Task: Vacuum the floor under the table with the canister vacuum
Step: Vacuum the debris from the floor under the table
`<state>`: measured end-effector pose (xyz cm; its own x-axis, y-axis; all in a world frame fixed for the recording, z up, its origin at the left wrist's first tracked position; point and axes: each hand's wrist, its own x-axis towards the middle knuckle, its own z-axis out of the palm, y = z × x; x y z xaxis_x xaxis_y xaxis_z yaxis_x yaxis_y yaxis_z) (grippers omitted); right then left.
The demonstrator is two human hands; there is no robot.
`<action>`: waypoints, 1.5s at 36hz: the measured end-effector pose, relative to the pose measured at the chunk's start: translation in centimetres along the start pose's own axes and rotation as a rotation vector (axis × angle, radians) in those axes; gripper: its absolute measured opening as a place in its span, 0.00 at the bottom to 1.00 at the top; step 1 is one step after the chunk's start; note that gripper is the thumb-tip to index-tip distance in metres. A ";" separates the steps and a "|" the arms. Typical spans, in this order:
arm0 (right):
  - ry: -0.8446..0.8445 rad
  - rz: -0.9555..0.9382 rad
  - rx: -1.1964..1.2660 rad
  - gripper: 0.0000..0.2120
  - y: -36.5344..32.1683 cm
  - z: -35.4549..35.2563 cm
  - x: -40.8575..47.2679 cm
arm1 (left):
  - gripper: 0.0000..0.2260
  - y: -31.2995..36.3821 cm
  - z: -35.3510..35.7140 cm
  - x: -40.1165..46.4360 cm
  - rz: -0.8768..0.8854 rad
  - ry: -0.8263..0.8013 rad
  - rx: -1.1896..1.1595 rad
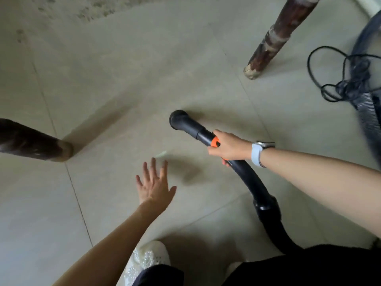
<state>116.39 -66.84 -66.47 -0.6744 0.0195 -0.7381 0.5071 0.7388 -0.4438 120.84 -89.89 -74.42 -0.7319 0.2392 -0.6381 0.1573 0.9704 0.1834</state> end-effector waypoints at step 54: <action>0.062 -0.046 0.330 0.17 1.6 6.1 -3.8 | 0.31 -1.5 -2.6 -0.9 -0.033 -0.021 -0.087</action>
<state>123.04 -69.84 -67.52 -0.7269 0.0398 -0.6856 0.6149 0.4825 -0.6238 119.50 -91.65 -72.17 -0.7215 0.2084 -0.6604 0.0740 0.9714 0.2257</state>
